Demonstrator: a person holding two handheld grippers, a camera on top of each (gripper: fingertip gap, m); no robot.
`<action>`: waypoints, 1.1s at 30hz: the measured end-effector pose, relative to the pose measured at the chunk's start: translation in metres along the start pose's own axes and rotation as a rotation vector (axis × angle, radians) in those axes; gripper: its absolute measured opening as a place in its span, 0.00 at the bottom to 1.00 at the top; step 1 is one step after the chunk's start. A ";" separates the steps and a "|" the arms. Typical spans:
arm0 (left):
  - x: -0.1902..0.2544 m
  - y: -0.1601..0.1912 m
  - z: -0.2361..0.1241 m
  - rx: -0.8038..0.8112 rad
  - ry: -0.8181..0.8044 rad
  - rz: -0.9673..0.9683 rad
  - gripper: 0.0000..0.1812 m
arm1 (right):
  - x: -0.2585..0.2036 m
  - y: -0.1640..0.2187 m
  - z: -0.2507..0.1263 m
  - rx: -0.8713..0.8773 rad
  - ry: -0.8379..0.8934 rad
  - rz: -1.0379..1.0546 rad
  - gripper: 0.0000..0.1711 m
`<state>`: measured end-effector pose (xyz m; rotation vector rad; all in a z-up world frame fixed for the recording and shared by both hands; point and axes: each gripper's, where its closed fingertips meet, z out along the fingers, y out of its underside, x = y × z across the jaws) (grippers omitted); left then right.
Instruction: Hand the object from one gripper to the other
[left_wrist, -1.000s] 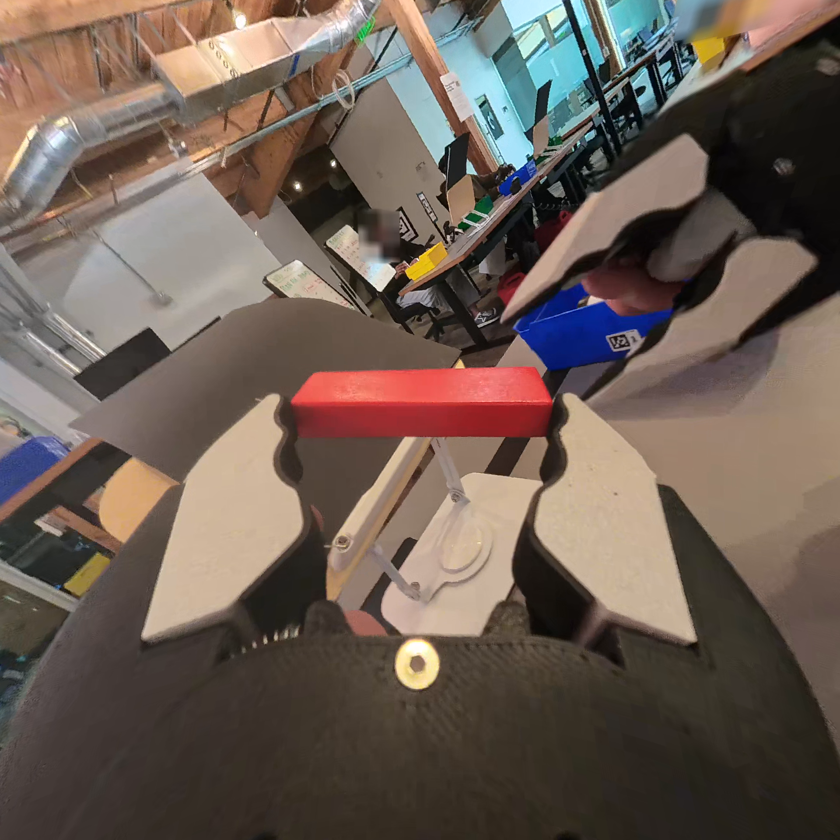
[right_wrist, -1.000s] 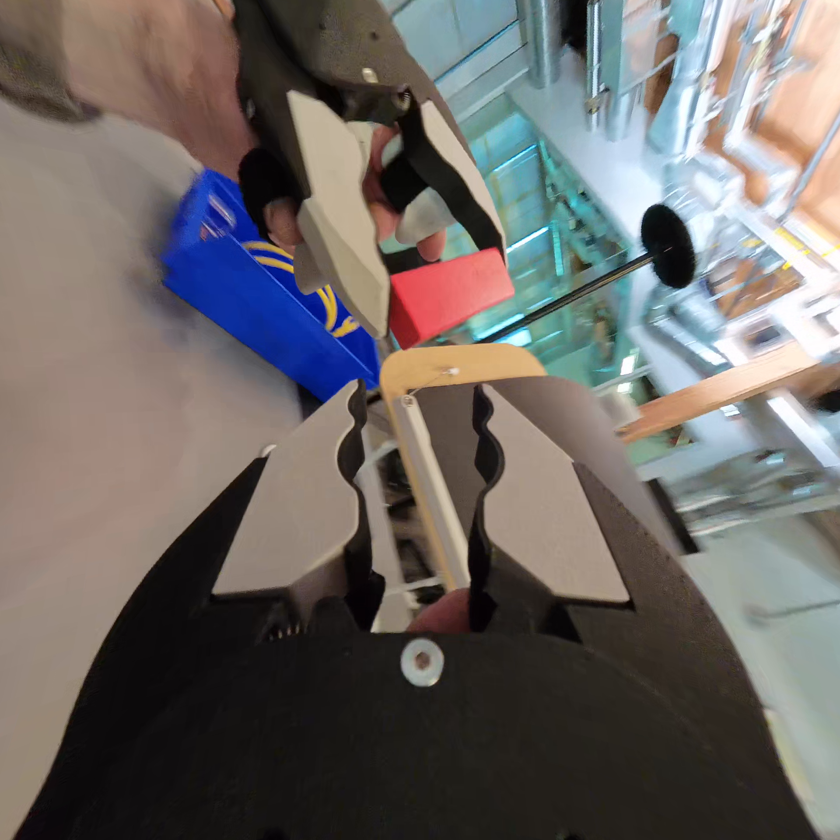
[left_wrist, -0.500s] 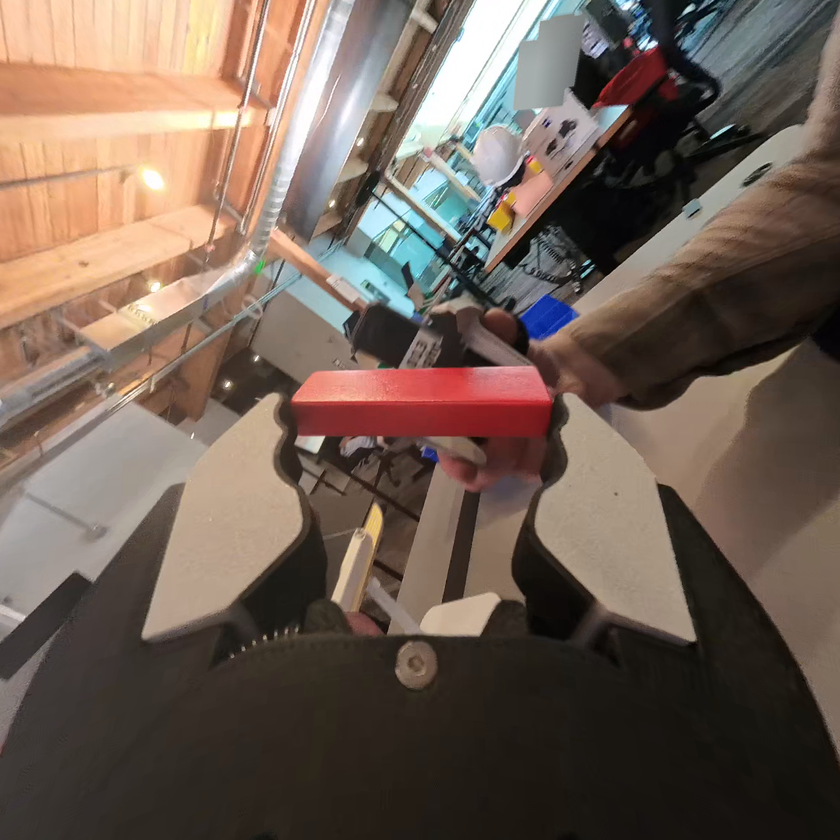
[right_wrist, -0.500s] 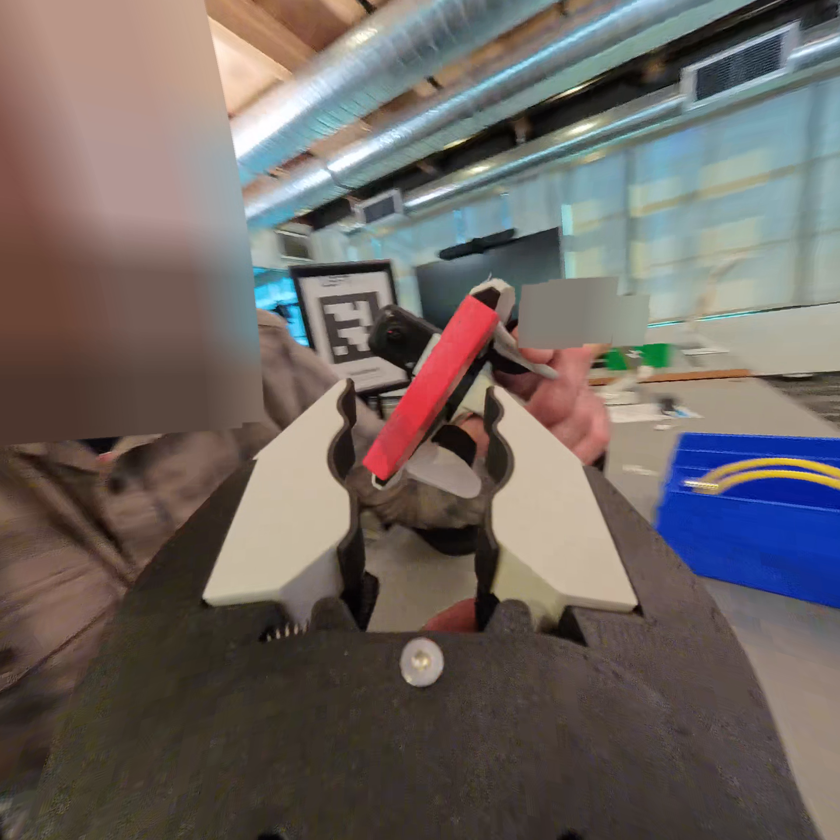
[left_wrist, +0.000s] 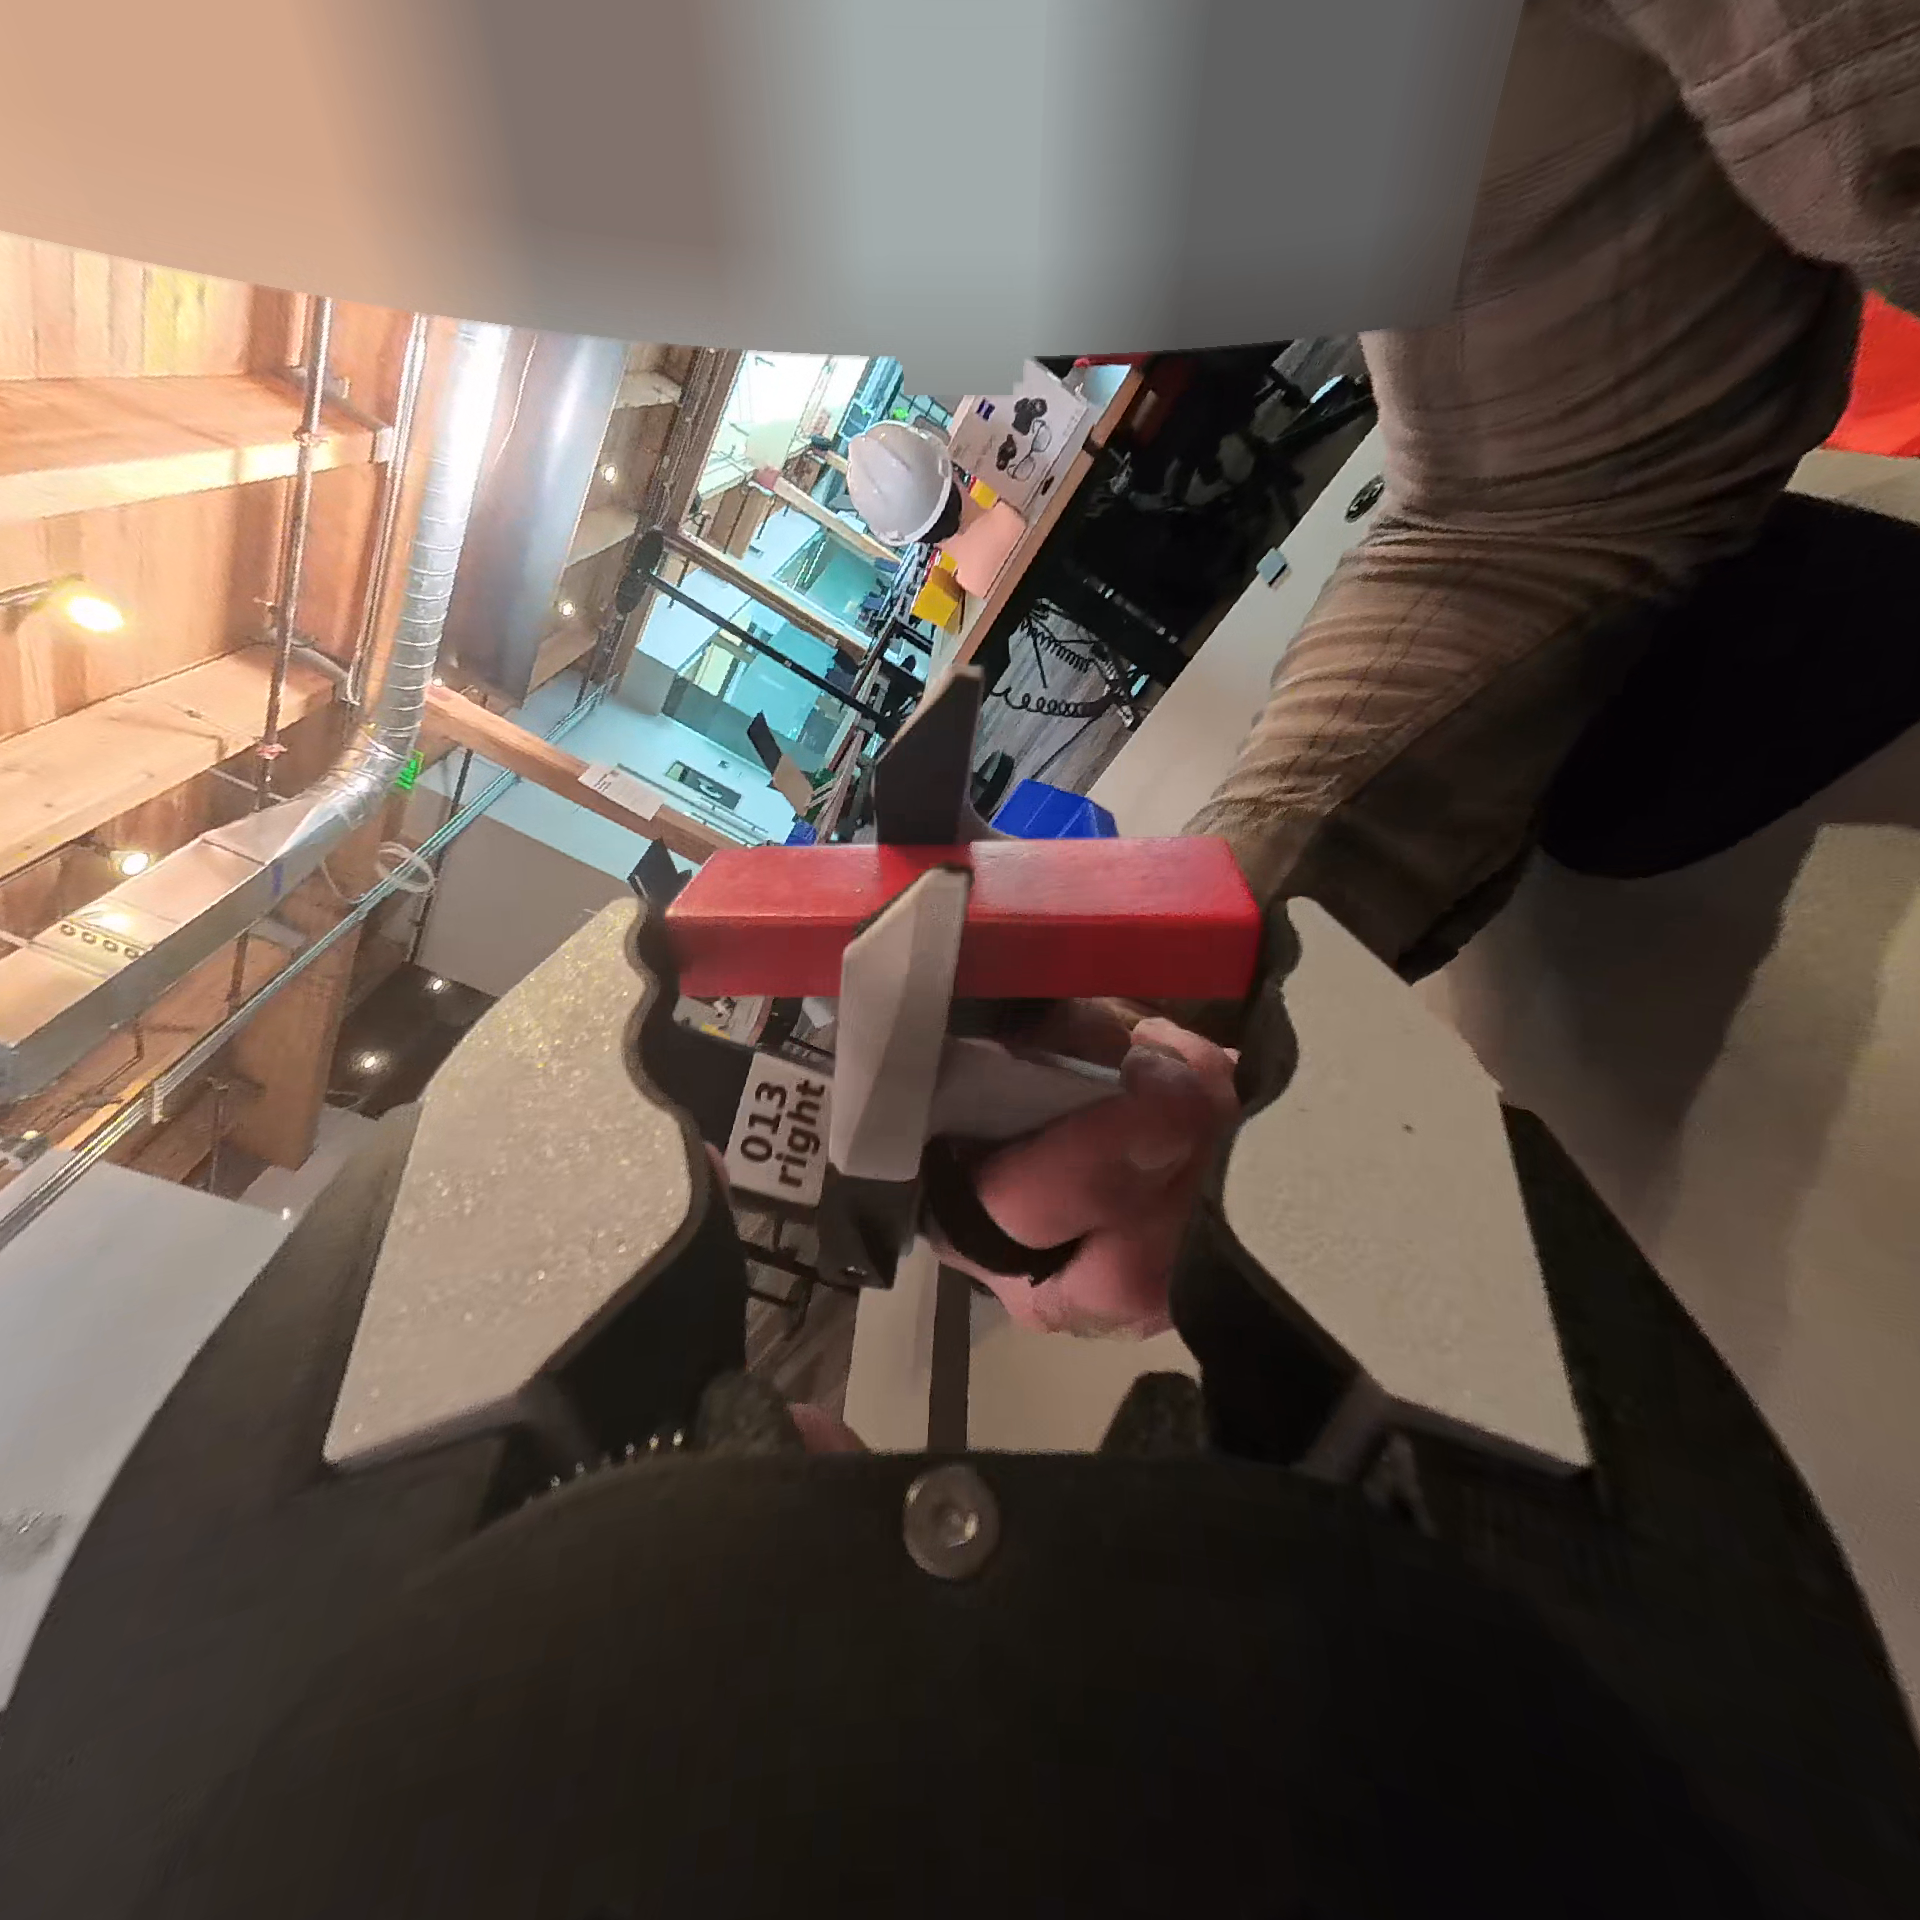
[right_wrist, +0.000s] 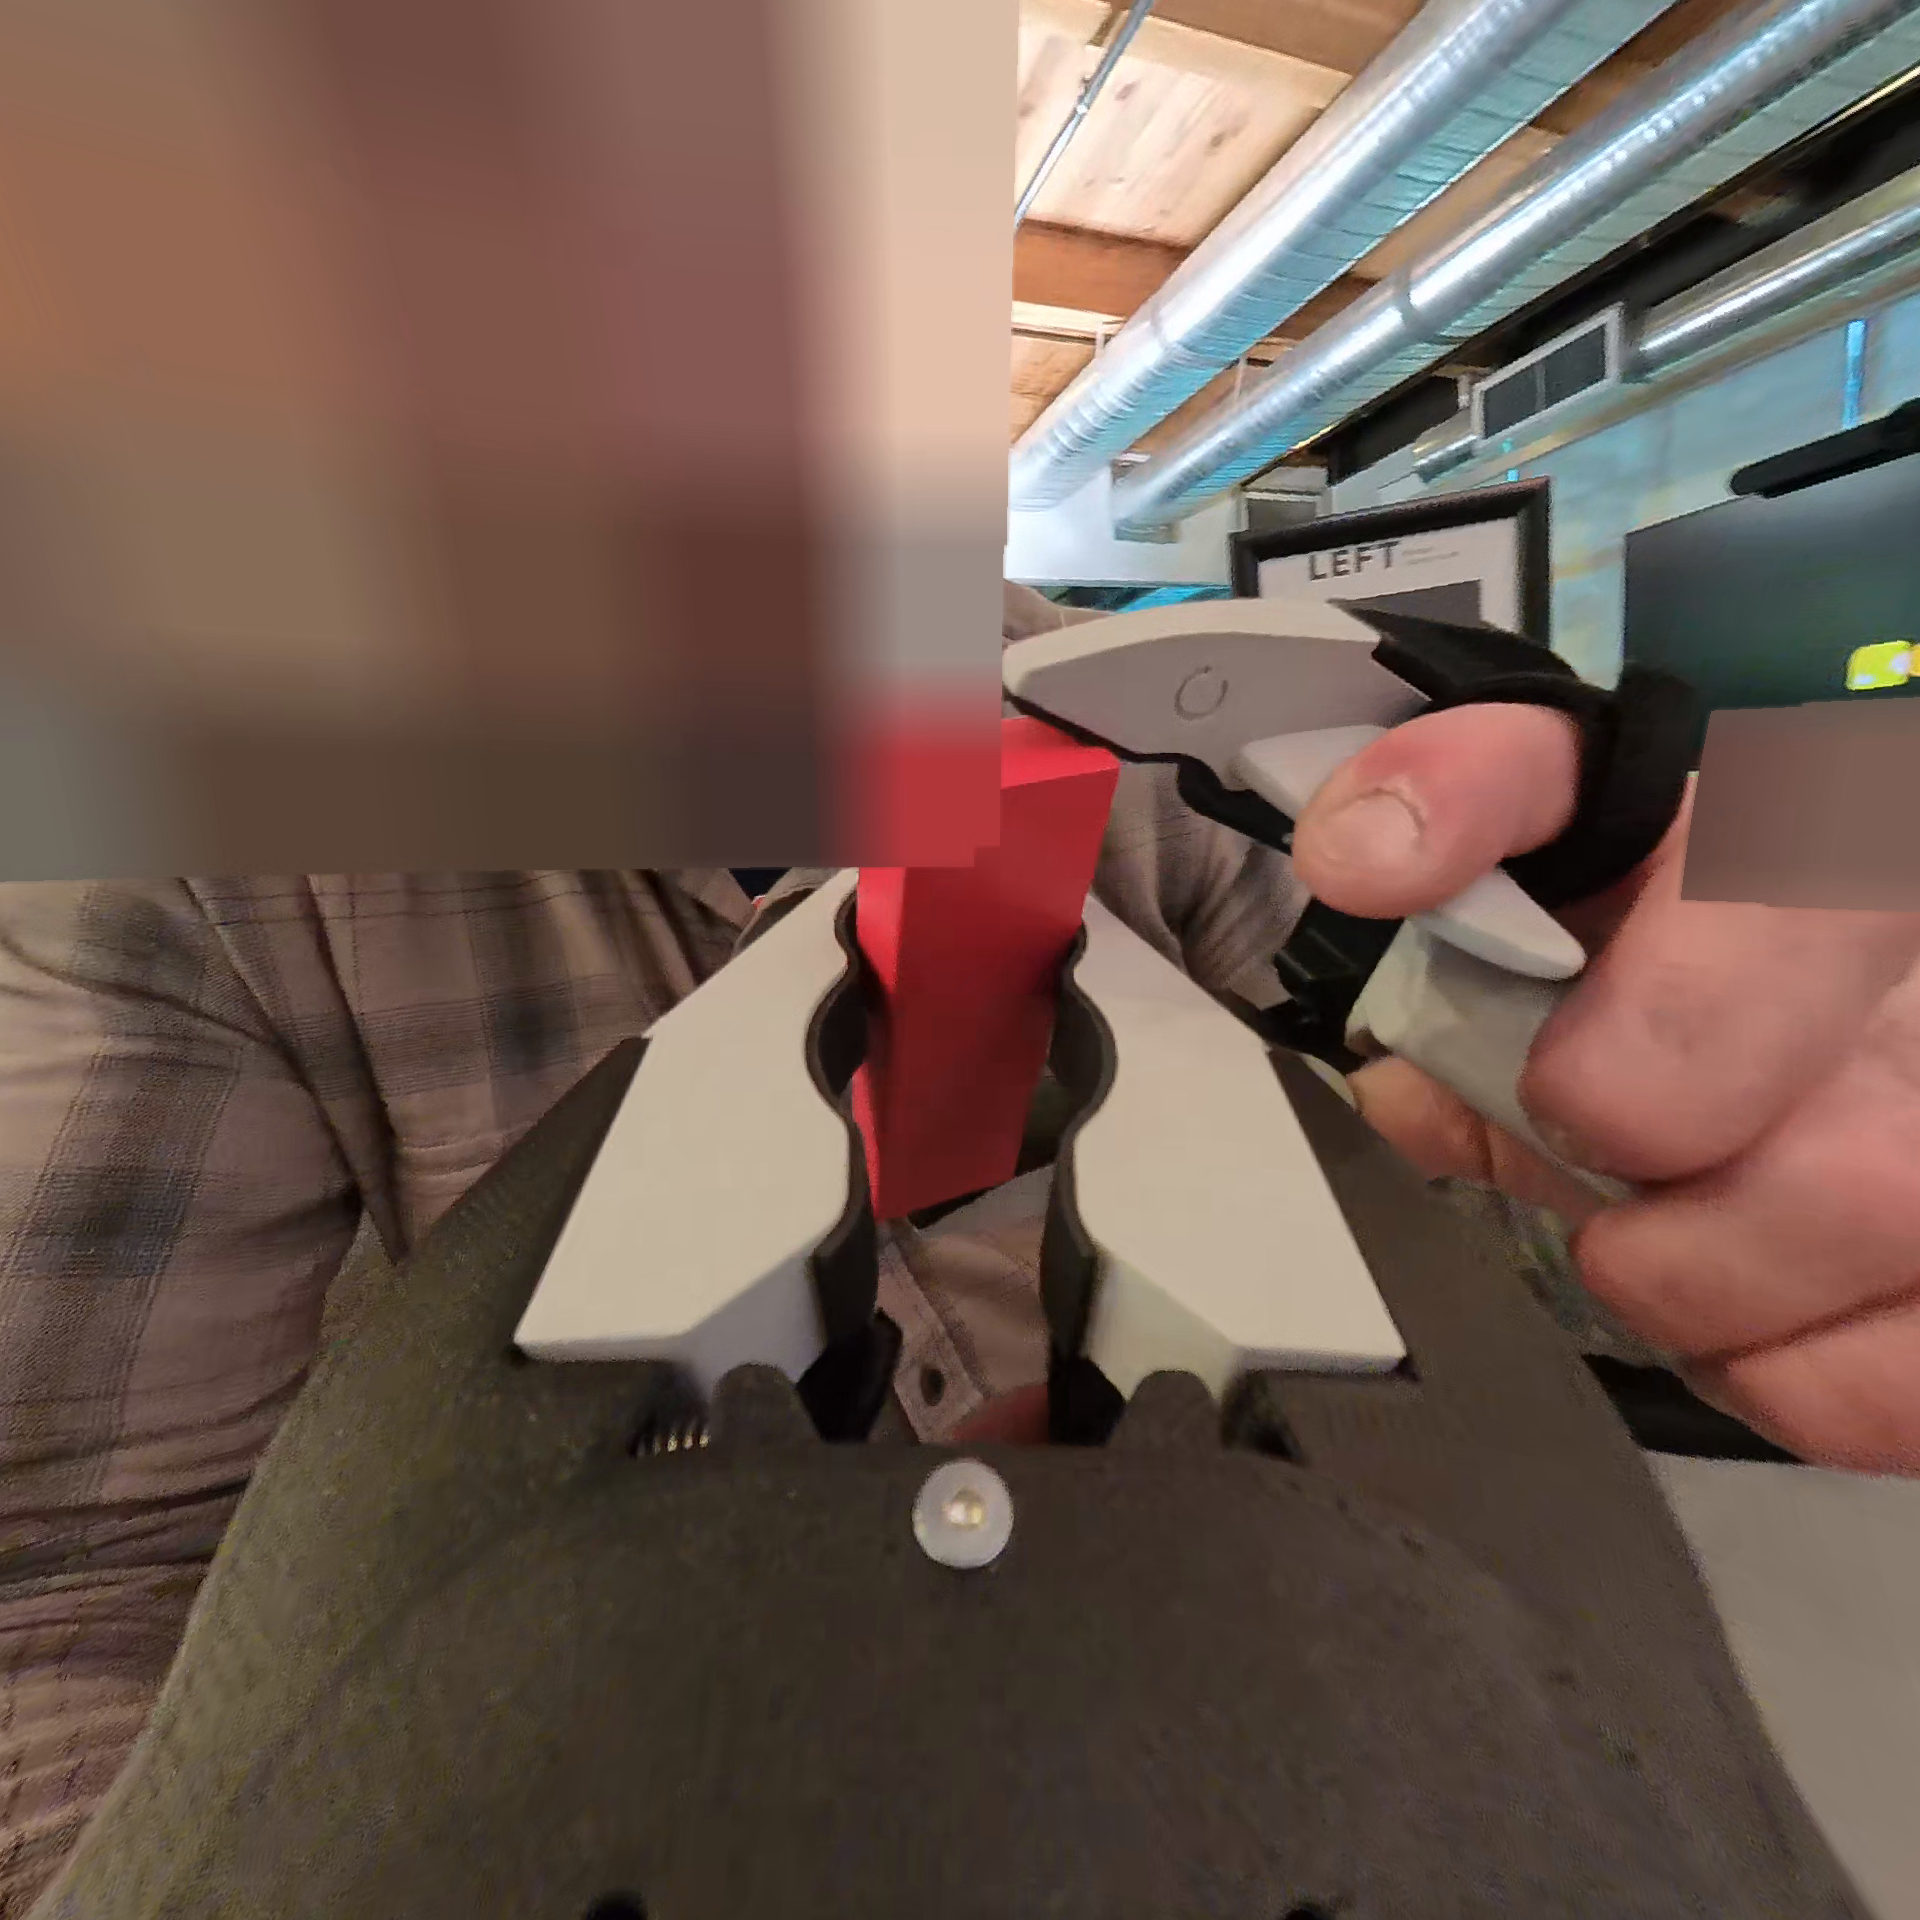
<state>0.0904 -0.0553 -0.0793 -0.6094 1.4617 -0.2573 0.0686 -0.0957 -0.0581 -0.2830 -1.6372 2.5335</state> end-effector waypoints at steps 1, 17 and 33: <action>0.001 -0.002 0.000 0.011 0.005 -0.002 0.58 | -0.002 0.001 0.002 -0.001 -0.020 0.006 0.16; 0.007 -0.018 0.001 0.046 0.032 0.005 0.58 | -0.017 0.009 0.031 -0.030 -0.132 -0.018 0.21; -0.036 0.057 -0.020 -0.228 -0.081 -0.163 0.58 | 0.046 -0.043 -0.047 0.028 0.526 -0.349 0.21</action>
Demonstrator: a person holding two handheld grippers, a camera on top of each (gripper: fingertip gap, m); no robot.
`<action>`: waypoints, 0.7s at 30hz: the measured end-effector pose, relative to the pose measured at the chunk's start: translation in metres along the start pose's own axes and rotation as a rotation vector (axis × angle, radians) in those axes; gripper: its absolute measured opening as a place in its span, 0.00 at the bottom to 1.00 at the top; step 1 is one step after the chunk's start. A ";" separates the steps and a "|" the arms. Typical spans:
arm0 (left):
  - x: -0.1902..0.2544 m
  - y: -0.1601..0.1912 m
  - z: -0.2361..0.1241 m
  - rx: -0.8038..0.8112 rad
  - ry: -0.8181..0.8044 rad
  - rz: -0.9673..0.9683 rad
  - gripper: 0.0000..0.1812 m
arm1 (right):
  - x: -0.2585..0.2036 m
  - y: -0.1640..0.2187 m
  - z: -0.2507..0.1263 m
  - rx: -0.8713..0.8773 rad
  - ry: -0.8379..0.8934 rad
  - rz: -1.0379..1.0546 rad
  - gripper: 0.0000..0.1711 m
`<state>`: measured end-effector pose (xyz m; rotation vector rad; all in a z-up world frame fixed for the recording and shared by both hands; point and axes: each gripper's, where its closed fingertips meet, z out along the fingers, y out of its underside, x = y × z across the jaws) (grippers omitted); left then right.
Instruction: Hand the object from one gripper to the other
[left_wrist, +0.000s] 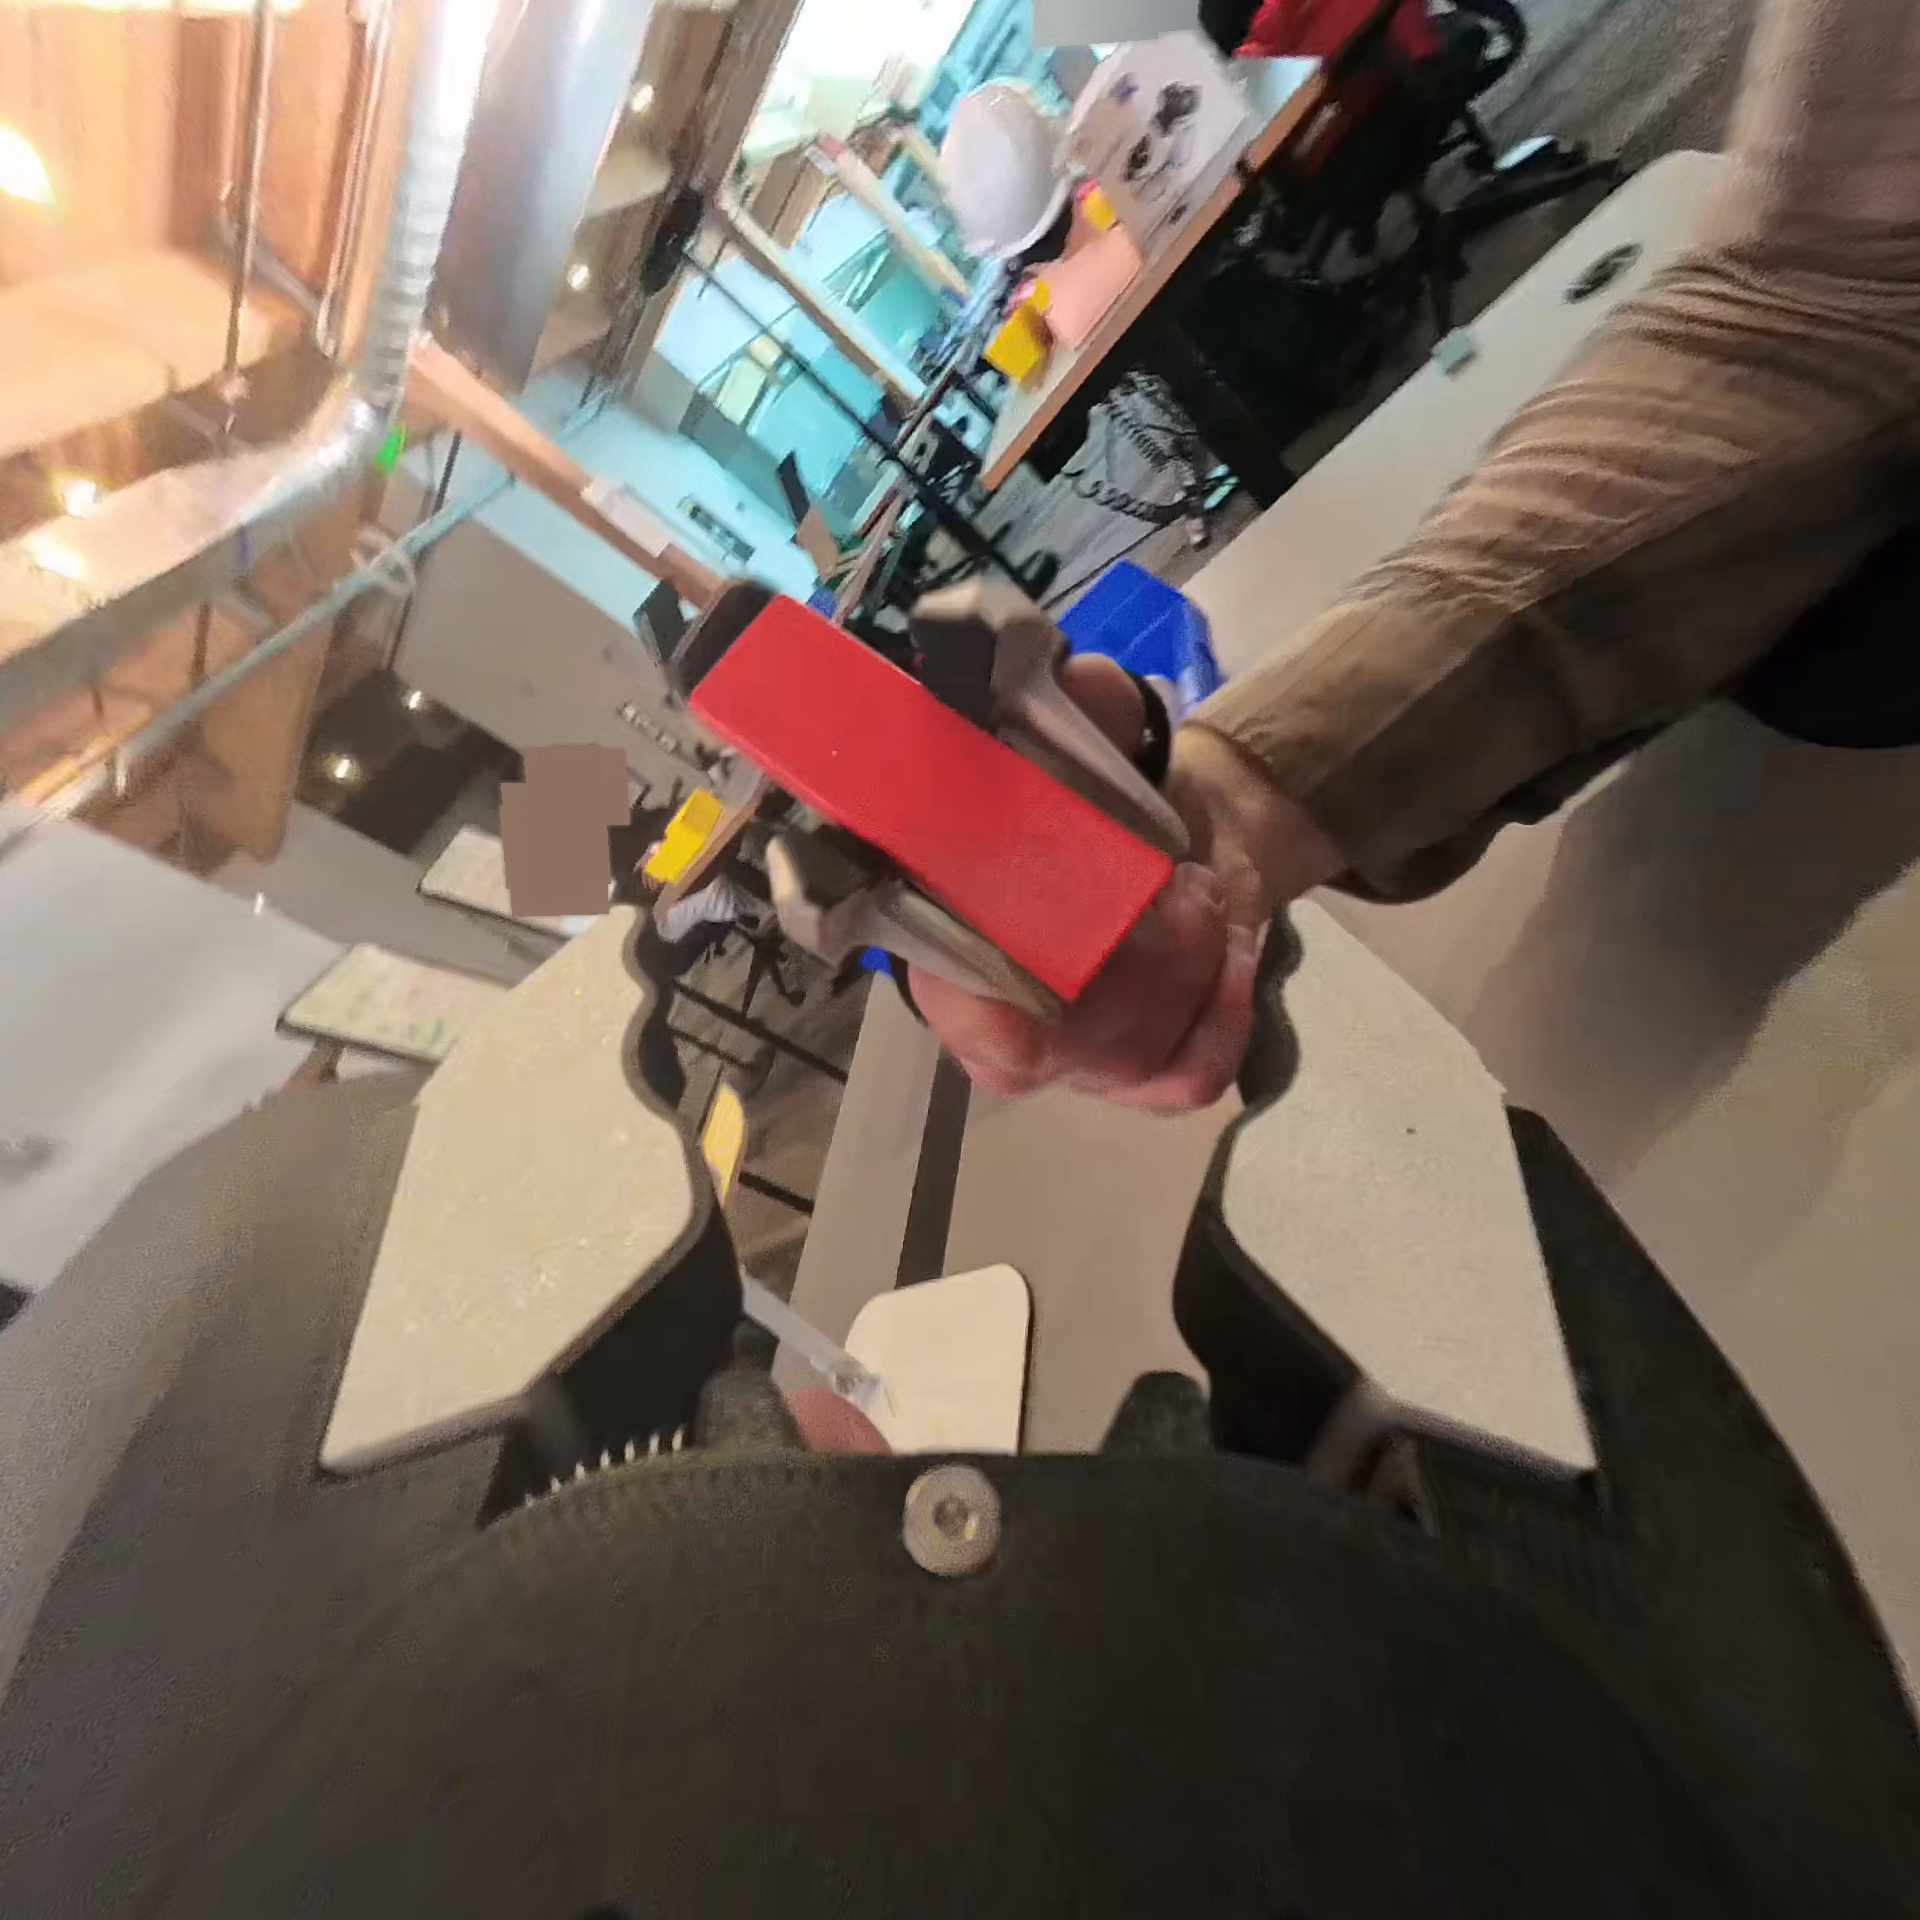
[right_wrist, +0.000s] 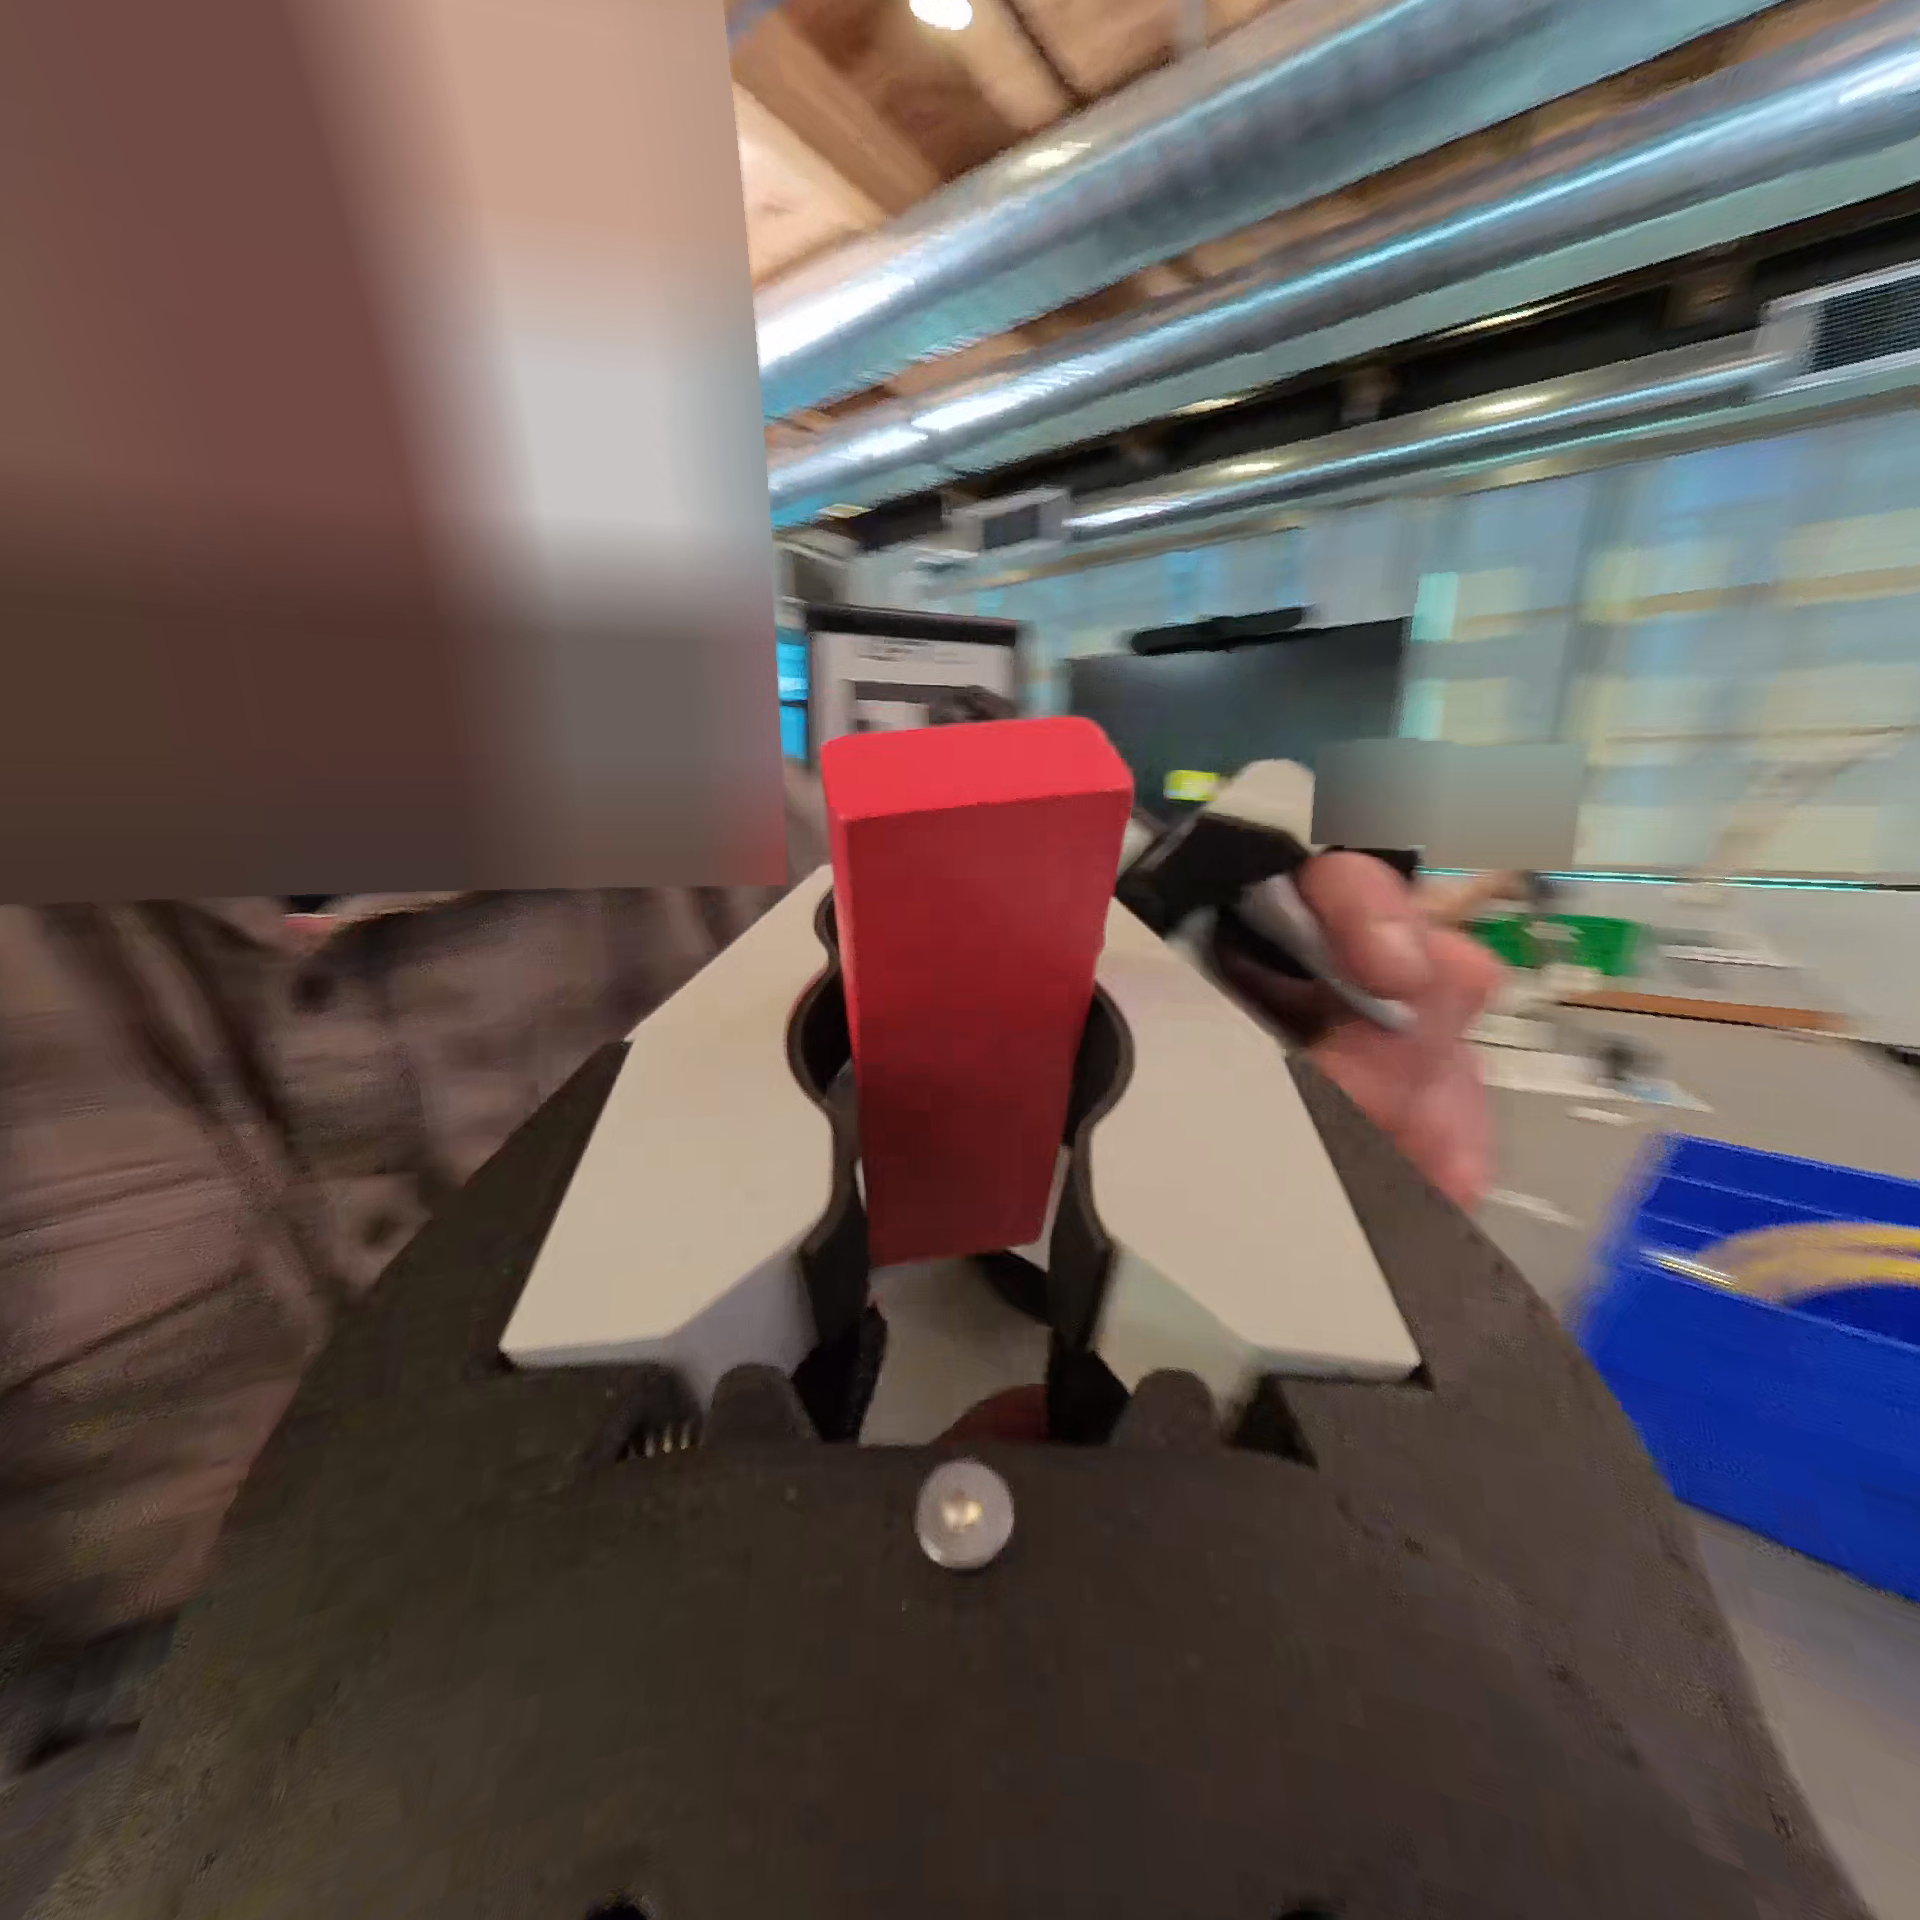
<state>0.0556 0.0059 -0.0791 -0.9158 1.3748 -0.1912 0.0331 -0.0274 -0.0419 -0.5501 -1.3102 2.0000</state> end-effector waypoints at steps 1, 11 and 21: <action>-0.011 0.008 0.001 -0.023 -0.053 -0.037 0.55 | 0.017 -0.007 -0.008 0.011 0.117 -0.057 0.21; -0.033 0.061 0.019 -0.171 -0.212 -0.284 0.39 | 0.075 -0.023 -0.038 -0.064 0.594 -0.356 0.21; -0.017 0.059 0.018 -0.154 -0.097 -0.223 0.24 | 0.065 -0.005 -0.022 -0.137 0.495 -0.327 0.21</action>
